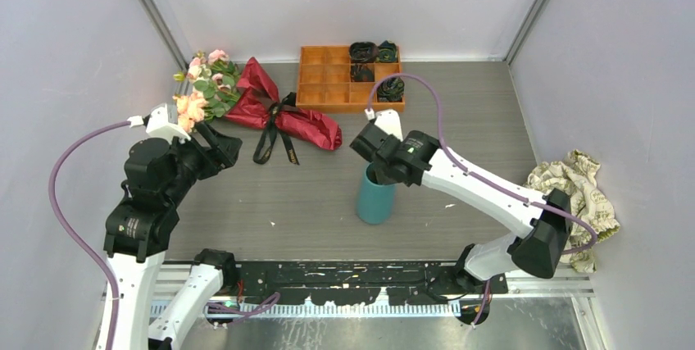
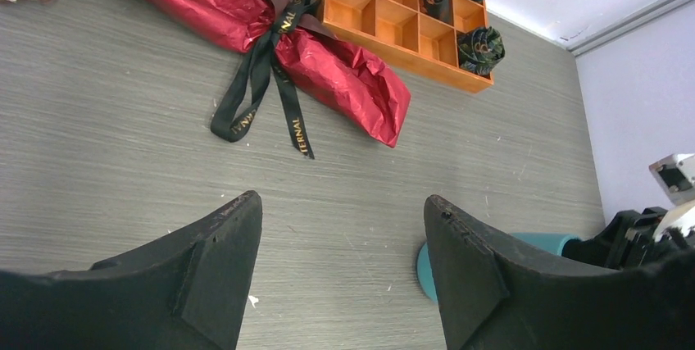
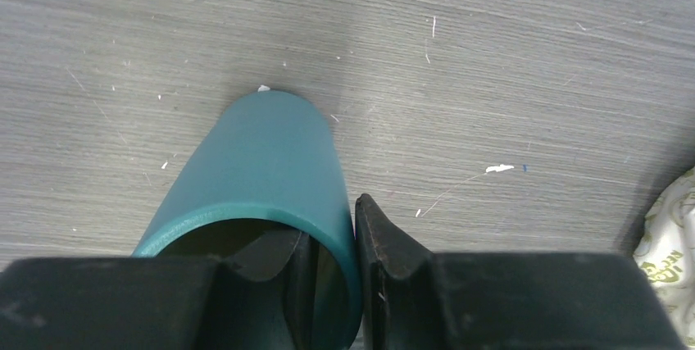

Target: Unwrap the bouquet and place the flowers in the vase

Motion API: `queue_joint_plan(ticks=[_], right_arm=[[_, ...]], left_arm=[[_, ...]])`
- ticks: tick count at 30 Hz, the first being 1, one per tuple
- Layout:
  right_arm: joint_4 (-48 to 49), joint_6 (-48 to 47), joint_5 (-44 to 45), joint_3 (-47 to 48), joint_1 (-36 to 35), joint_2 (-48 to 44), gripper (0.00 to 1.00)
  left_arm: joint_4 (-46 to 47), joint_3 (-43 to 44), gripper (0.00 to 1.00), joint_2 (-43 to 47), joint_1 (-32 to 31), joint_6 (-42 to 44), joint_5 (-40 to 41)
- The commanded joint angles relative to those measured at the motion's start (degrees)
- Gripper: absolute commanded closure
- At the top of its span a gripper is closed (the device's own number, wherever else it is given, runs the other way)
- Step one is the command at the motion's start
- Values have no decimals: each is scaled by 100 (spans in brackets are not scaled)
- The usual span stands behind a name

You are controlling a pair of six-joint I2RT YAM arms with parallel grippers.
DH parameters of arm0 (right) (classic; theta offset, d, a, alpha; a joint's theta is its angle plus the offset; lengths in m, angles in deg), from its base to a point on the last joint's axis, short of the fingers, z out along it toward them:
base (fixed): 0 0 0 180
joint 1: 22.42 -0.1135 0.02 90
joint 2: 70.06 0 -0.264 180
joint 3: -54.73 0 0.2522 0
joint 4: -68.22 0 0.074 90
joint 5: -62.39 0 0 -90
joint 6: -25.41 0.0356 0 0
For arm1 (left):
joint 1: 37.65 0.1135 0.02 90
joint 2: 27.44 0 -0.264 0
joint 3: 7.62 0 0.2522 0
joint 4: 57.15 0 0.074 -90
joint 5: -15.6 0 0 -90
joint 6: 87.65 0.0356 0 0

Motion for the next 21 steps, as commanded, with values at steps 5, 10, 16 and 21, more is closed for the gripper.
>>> queue_joint_plan(ticks=[5, 10, 16, 21], right_arm=[[596, -523, -62, 172, 1329, -490, 99], [682, -849, -303, 476, 2024, -391, 99], [985, -1069, -568, 559, 2610, -224, 99], [1119, -1206, -630, 722, 2897, -18, 99]], left_arm=[[274, -30, 28, -45, -15, -4, -16], [290, -35, 28, -73, -15, -27, -16], [308, -102, 28, -113, -15, -17, -16], [375, -236, 28, -159, -15, -11, -16]])
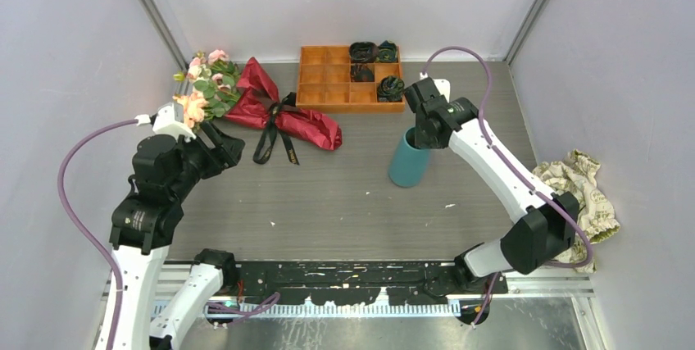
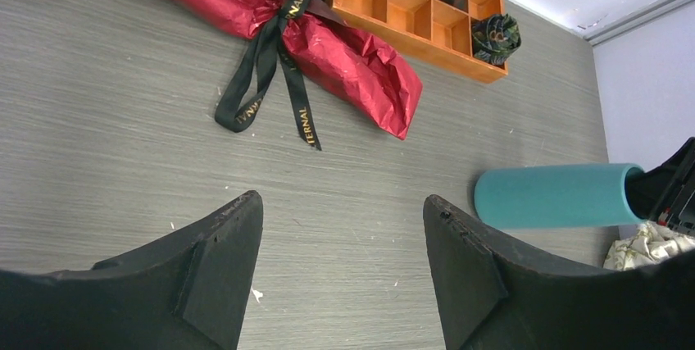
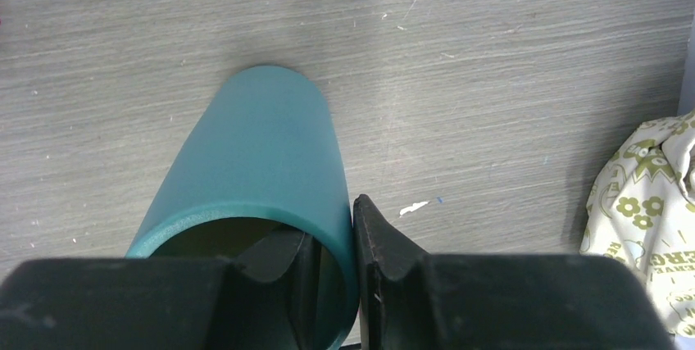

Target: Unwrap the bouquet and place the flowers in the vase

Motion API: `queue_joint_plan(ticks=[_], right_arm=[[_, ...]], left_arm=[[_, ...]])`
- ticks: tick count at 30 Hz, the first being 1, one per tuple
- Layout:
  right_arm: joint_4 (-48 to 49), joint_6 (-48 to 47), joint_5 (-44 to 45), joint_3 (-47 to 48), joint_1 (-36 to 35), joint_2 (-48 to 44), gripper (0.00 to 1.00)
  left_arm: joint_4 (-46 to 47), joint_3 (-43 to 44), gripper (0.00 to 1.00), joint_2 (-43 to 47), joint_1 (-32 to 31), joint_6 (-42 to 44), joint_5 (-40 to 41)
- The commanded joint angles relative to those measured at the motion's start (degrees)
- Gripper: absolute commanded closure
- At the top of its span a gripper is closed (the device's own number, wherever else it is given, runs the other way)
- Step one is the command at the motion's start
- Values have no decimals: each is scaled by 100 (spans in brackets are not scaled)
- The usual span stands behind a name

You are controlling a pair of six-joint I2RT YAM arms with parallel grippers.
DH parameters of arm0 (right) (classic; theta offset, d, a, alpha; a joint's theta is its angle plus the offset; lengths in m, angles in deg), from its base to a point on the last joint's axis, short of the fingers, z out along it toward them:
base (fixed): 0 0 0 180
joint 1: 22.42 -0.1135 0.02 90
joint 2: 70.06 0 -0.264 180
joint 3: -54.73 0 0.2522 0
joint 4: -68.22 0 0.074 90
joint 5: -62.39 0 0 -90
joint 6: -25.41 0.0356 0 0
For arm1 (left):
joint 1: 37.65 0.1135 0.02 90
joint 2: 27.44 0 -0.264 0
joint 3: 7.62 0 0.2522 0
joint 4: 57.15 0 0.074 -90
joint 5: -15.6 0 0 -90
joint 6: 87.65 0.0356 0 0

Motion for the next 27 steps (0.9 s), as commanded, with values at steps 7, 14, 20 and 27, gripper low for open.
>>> queue_joint_plan(ticks=[7, 14, 20, 27], right_arm=[[603, -320, 26, 1142, 228, 401, 99], [738, -188, 3, 823, 229, 426, 99], [720, -220, -16, 875, 230, 418, 91], [673, -199, -75, 909, 229, 419, 68]], left_arm=[[379, -172, 29, -136, -15, -18, -174], [392, -243, 29, -249, -16, -15, -130], [297, -261, 29, -473, -15, -28, -87], [352, -322, 28, -558, -17, -28, -190]])
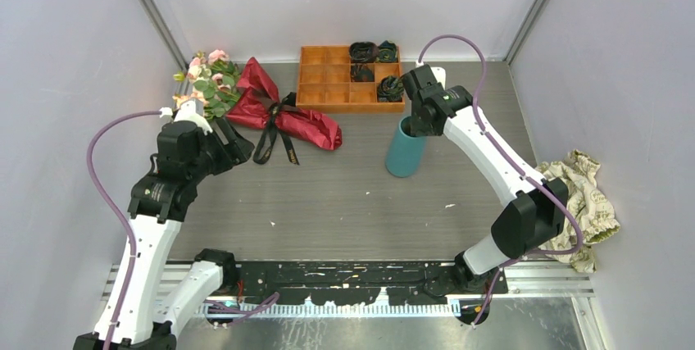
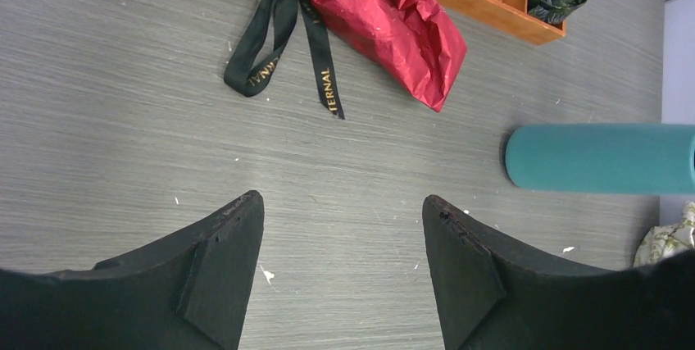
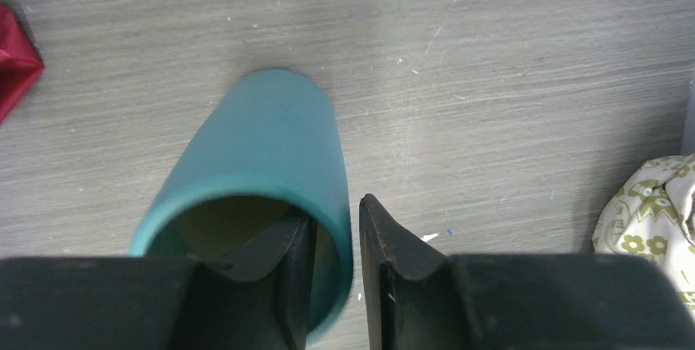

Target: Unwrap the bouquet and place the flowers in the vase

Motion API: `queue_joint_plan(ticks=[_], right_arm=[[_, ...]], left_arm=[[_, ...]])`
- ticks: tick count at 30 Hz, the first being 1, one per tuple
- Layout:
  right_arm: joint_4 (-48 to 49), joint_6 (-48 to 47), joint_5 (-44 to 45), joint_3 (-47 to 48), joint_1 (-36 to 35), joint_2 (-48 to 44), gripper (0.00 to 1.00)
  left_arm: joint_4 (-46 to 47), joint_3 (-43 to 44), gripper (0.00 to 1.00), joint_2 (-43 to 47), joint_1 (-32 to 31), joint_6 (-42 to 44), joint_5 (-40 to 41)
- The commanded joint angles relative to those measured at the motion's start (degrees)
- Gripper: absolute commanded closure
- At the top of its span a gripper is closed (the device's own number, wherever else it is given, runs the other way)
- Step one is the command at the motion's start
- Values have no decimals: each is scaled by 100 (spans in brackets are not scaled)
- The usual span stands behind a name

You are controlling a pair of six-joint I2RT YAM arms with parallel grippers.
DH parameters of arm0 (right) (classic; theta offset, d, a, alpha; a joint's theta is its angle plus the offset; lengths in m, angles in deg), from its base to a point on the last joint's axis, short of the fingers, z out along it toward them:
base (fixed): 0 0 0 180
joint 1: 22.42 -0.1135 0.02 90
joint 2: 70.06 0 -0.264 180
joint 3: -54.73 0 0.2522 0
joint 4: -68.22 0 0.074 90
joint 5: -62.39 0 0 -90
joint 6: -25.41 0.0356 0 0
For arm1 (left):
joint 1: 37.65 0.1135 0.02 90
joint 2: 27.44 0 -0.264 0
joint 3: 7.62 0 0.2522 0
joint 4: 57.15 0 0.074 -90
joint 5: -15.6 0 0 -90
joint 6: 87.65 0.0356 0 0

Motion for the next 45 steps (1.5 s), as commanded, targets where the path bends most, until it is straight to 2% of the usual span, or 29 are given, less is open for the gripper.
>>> queue_joint_plan(ticks=[1, 7, 13, 20, 23, 24, 29, 35, 45], right_arm=[[493, 68, 48, 299, -6, -214, 63], [436, 73, 3, 404, 3, -217, 48], [366, 115, -85, 638, -6, -401, 44], [440, 149, -272, 1111, -8, -1170, 19], [679, 139, -386, 1132, 1, -1764, 3], [724, 126, -433, 1145, -2, -1957, 1], [556, 88, -697, 1239, -3, -2427, 1], [574, -28, -840, 743, -1, -2710, 0], [880, -274, -1071, 125, 2, -2703, 1]], left_arm=[[283, -1, 29, 52, -15, -15, -130], [301, -41, 28, 27, -11, -10, -186], [436, -174, 28, -57, -19, -31, -170], [545, -111, 35, -800, -17, -334, -24], [688, -74, 36, -1483, -20, -677, 475], [723, -28, 36, -1733, -16, -774, 593], [789, 606, 35, -3308, -24, -1176, 728], [970, 1724, 29, -4993, -135, -1550, 508], [783, 3546, 29, -6971, -586, -1716, 724]])
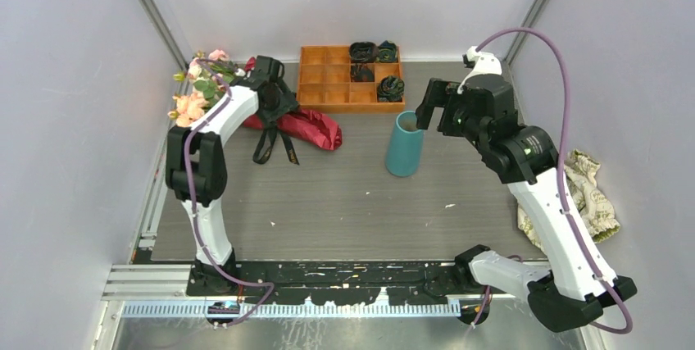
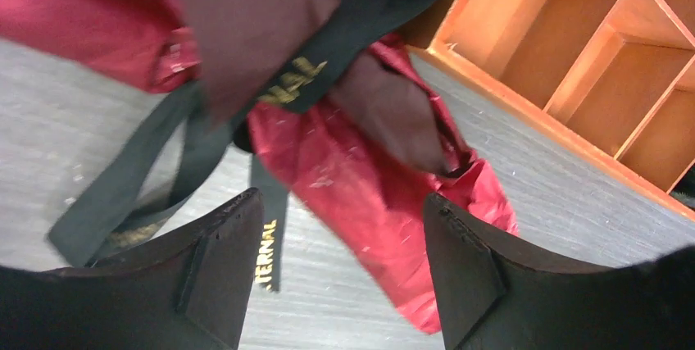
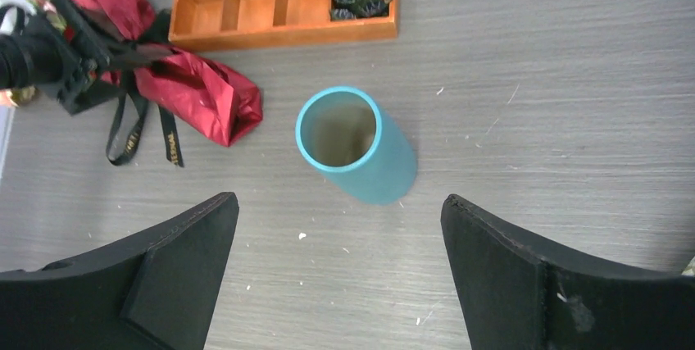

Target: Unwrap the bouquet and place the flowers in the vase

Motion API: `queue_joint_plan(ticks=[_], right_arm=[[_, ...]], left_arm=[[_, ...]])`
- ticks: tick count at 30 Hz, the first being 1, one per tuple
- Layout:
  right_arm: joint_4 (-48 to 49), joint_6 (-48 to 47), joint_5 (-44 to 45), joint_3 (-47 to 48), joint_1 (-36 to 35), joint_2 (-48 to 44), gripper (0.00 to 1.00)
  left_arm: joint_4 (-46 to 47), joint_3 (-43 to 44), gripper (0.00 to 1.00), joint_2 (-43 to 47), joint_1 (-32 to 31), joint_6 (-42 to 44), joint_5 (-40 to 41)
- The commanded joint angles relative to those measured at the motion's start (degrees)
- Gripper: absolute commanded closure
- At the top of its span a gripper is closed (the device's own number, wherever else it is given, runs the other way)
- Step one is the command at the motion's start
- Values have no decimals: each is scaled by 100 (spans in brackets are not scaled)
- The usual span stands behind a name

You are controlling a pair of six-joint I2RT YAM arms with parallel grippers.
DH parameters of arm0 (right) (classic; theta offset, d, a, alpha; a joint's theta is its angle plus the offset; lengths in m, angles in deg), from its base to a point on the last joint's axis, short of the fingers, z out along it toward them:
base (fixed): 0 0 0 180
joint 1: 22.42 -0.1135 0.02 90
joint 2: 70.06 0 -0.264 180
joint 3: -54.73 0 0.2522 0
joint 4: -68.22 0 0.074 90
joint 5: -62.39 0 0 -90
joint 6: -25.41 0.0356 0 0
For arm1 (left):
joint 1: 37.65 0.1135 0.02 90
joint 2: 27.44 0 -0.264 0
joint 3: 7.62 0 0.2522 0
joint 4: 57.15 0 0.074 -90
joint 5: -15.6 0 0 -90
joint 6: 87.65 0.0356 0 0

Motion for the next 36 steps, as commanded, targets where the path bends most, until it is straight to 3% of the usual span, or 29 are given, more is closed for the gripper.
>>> queue_joint_plan(ticks=[1, 9, 13, 16, 20, 30, 36], right_arm=[[390, -174, -208, -80, -4, -87, 1], [486, -142, -251, -311, 0, -97, 1], [508, -75, -352, -405, -5, -79, 1], [548, -10, -479, -475, -4, -92, 1], [601, 98, -668, -574, -5, -119, 0], [694, 345, -974, -869, -6, -233, 4], [783, 520, -1204, -1070, -7, -329, 4]], left_arm=[[-106, 706, 29, -611, -185, -139, 179], [40, 423, 33, -1016, -377, -315, 213], [195, -58, 41, -954, -443, -303, 117], [438, -563, 55, -827, -464, -274, 21], [617, -1190, 98, -525, -466, -139, -85], [-122, -3076, 100, 2113, -1160, 17, 684], [-1085, -4406, 100, 4243, -1789, -510, 996]])
